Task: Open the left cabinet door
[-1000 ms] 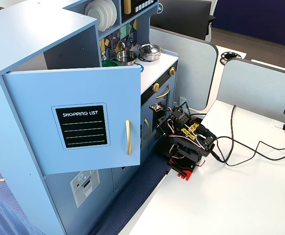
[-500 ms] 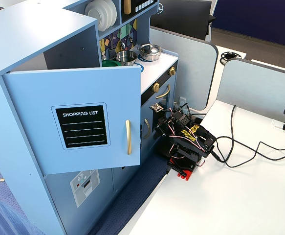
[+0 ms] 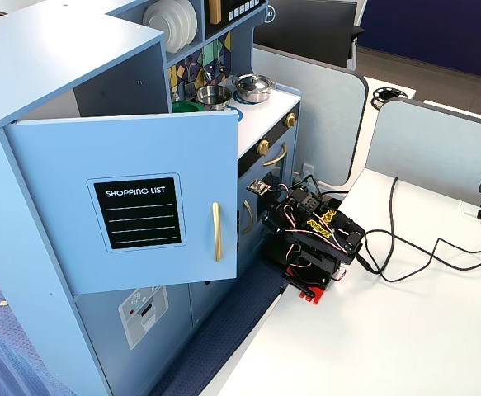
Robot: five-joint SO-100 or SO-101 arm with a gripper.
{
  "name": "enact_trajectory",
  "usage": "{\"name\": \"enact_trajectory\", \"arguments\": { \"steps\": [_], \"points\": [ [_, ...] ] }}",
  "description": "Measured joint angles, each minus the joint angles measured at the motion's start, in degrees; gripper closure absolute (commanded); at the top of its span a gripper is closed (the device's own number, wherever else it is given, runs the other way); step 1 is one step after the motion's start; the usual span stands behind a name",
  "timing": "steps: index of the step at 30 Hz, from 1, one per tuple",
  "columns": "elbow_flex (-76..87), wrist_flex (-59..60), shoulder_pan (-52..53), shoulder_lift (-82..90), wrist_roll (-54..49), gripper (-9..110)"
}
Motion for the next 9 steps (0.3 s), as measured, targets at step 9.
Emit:
{"name": "enact_trajectory", "arguments": {
  "steps": [9],
  "points": [
    [0.0, 0.0, 0.0, 0.0, 0.18, 101]
  ]
}}
